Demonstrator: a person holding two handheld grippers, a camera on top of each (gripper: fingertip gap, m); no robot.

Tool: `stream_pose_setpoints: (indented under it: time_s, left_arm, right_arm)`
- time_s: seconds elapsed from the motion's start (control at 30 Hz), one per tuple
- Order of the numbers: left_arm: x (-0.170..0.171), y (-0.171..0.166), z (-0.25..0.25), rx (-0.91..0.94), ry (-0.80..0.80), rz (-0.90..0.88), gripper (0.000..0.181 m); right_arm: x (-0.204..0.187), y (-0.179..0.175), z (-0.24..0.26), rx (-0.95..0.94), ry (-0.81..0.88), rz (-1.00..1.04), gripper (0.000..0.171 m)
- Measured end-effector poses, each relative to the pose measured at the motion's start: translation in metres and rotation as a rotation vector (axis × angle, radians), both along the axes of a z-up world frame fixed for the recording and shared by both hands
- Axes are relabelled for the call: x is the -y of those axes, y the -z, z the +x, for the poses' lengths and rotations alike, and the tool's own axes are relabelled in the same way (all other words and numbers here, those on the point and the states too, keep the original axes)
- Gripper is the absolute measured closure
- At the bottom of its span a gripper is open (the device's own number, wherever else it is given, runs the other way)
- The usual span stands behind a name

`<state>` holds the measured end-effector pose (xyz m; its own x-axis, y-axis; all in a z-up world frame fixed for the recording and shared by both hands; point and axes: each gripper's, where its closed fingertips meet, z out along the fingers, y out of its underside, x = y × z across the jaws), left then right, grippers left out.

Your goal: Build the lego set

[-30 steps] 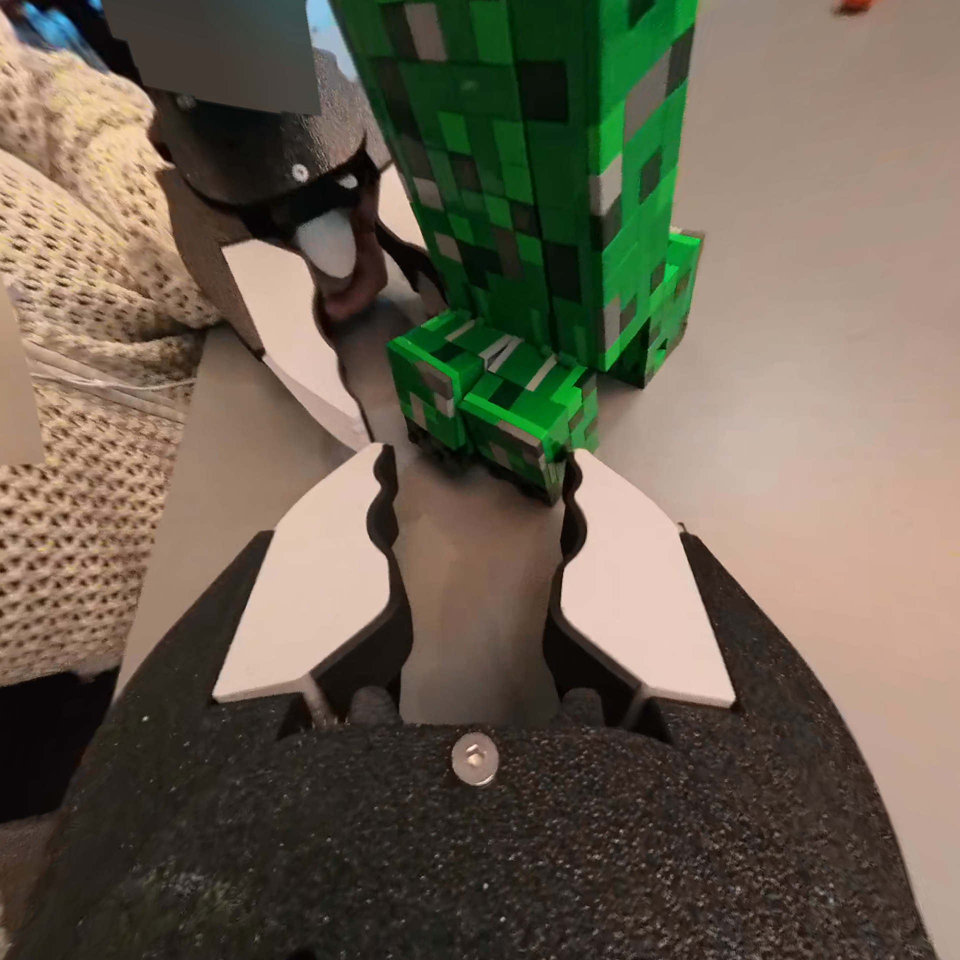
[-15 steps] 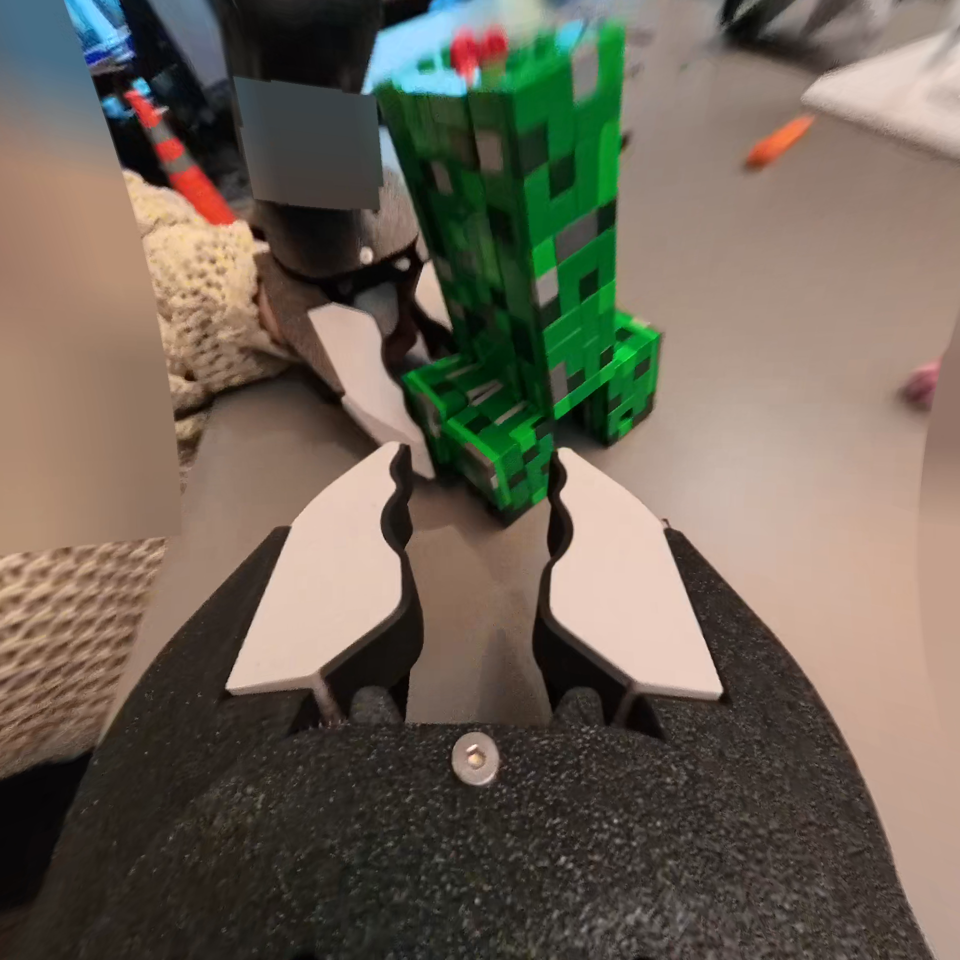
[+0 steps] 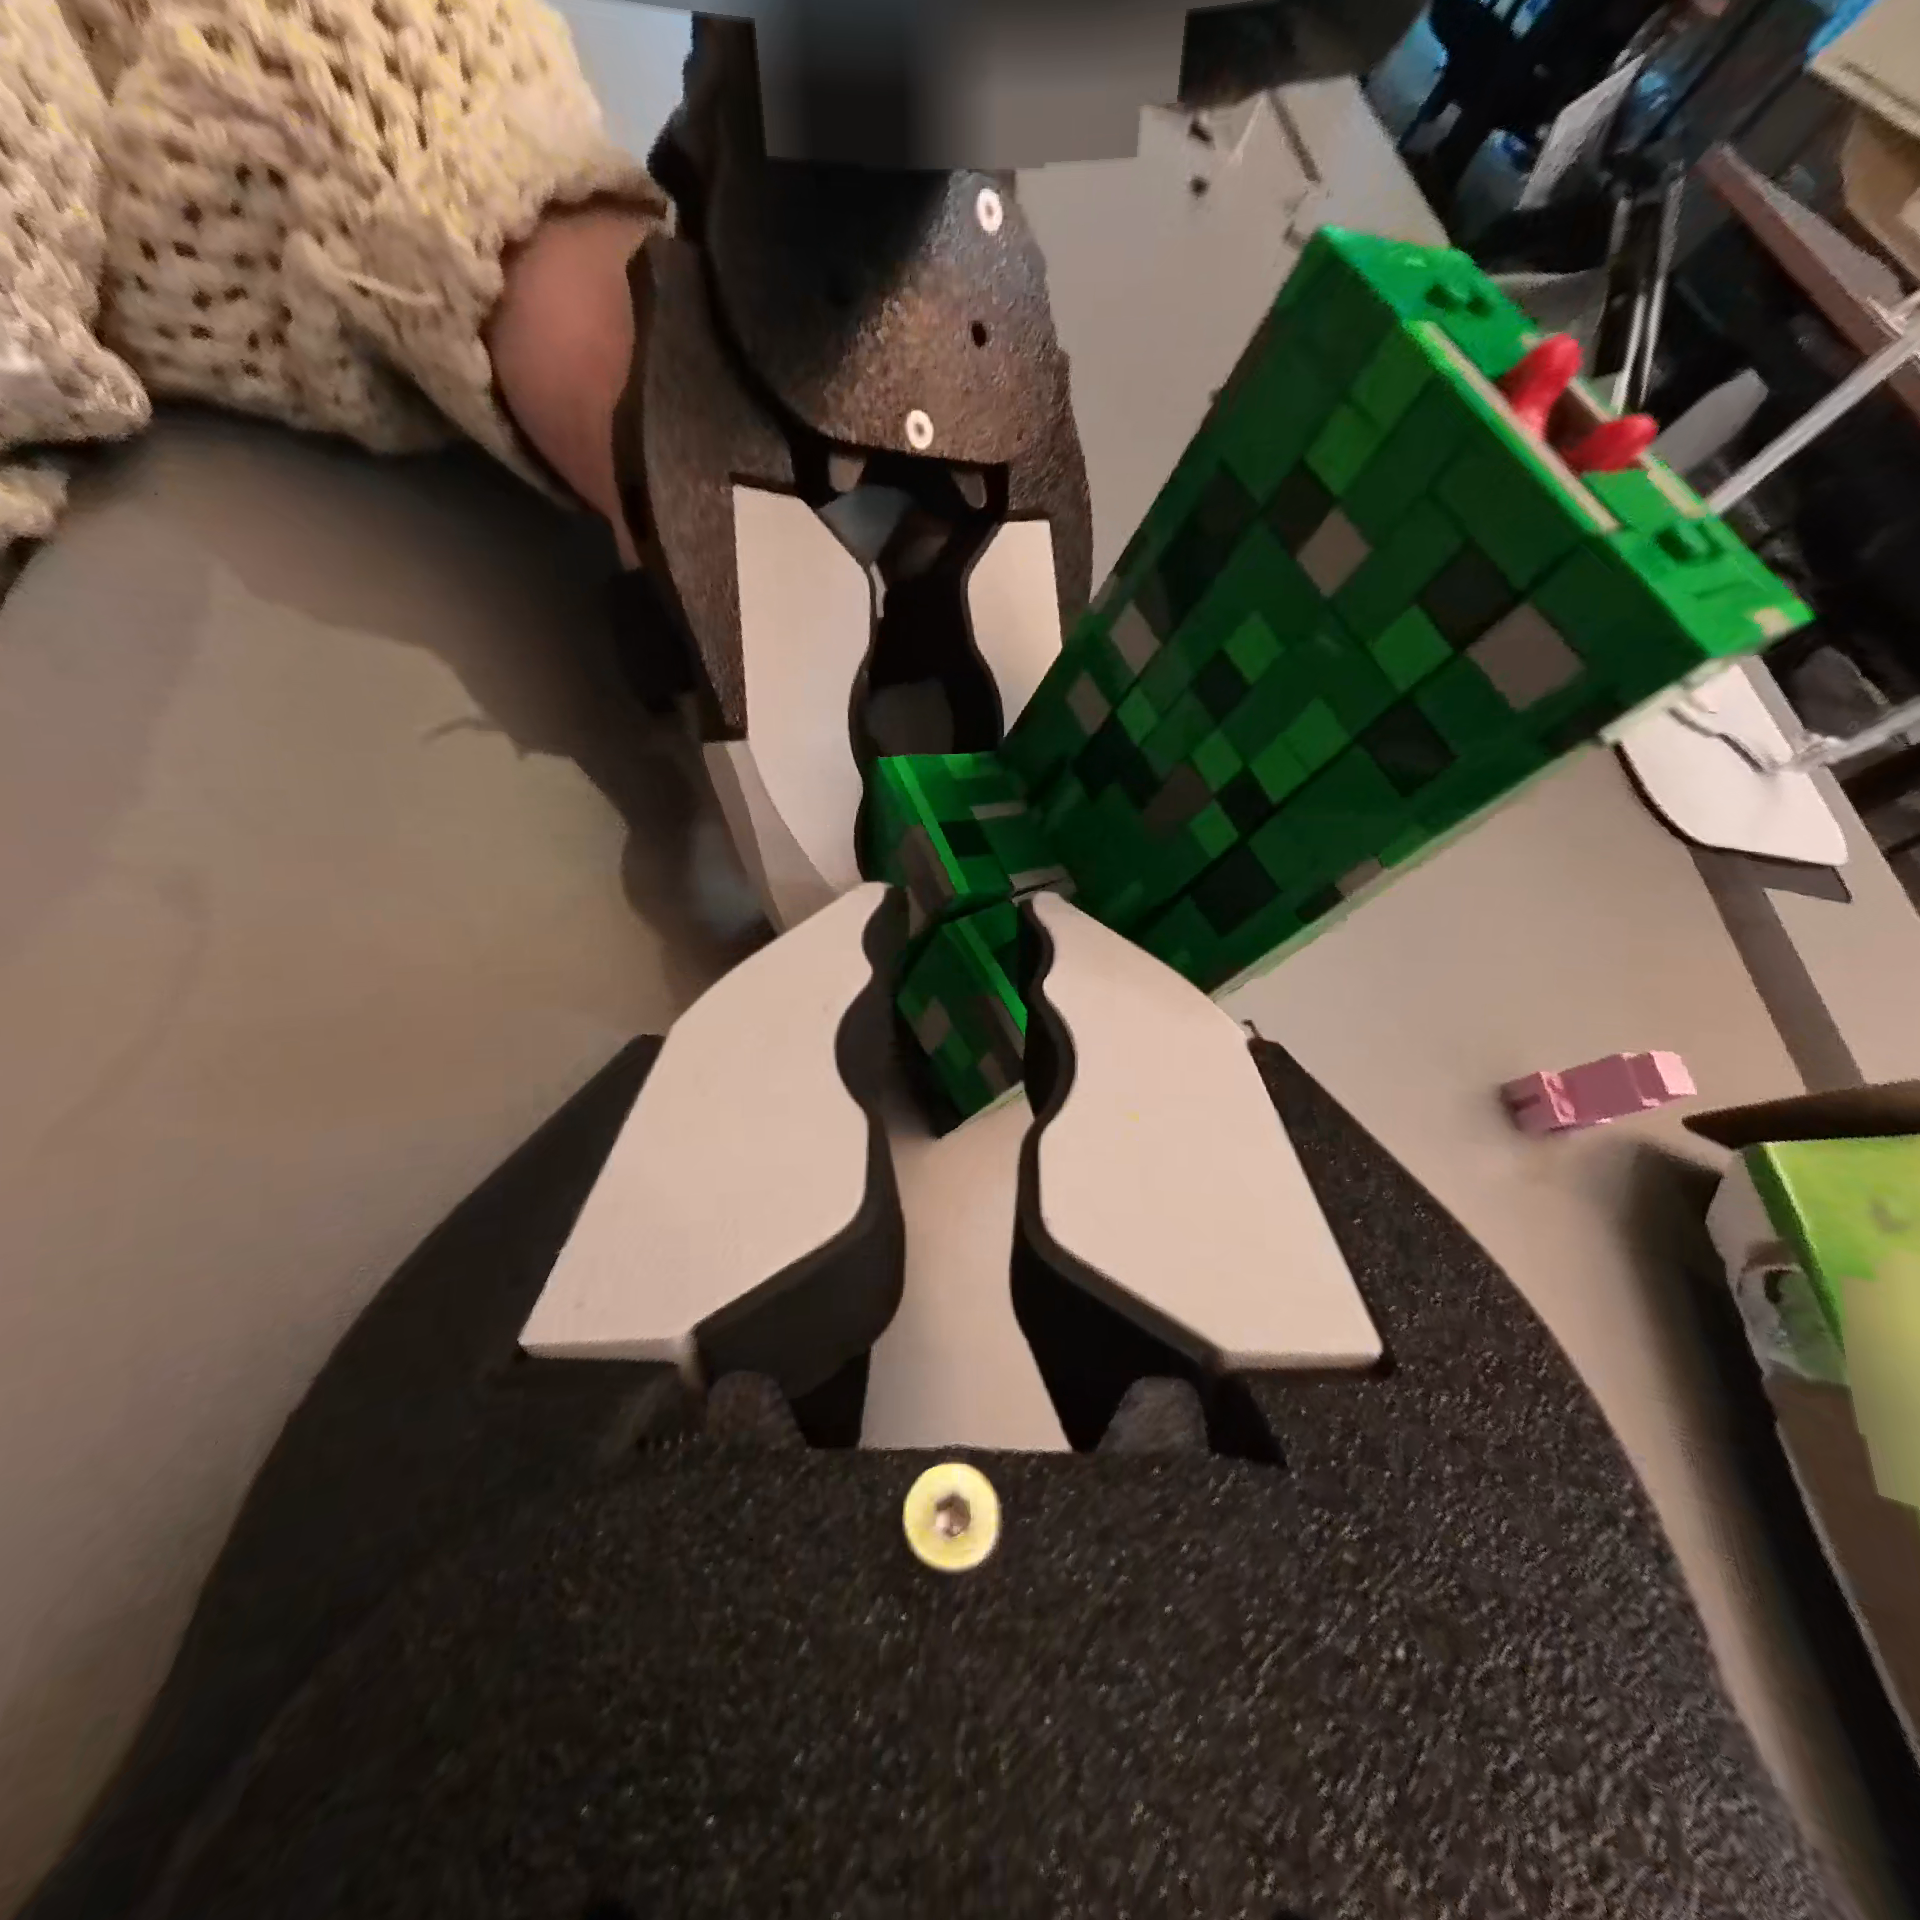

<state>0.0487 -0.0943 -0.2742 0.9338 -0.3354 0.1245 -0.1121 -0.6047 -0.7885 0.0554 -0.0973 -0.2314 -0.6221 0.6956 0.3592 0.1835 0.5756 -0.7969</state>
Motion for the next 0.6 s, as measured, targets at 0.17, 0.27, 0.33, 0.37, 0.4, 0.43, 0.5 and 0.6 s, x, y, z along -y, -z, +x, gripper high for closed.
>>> stream_pose_setpoints:
  time_s: [0.17, 0.27, 0.33, 0.37, 0.4, 0.43, 0.5, 0.6]
  left_arm:
    - [0.0009, -0.0002, 0.0001, 0.005, 0.005, -0.002, 0.140]
    - [0.0014, 0.0001, 0.0000, 0.005, 0.013, -0.004, 0.140]
    - [0.0018, 0.0003, 0.0003, 0.007, 0.017, -0.007, 0.141]
    - [0.0020, 0.0005, 0.0005, 0.007, 0.019, -0.009, 0.141]
    - [0.0020, 0.0006, 0.0006, 0.009, 0.020, -0.010, 0.141]
    - [0.0023, 0.0005, 0.0009, 0.012, 0.022, -0.011, 0.141]
    - [0.0024, 0.0006, 0.0010, 0.013, 0.023, -0.012, 0.141]
    - [0.0025, 0.0007, 0.0011, 0.010, 0.024, -0.013, 0.141]
  right_arm:
    - [0.0026, 0.0028, -0.0031, 0.001, -0.010, 0.070, 0.162]
    - [0.0038, 0.0040, -0.0025, 0.016, -0.007, 0.059, 0.166]
    - [0.0039, 0.0041, -0.0023, 0.034, -0.003, 0.040, 0.166]
    - [0.0039, 0.0042, -0.0023, 0.047, -0.002, 0.027, 0.166]
    - [0.0041, 0.0043, -0.0023, 0.062, -0.002, 0.015, 0.166]
    - [0.0041, 0.0042, -0.0023, 0.074, -0.003, 0.004, 0.166]
    - [0.0042, 0.0041, -0.0024, 0.097, -0.002, -0.015, 0.166]
    - [0.0043, 0.0042, -0.0024, 0.115, -0.001, -0.029, 0.166]
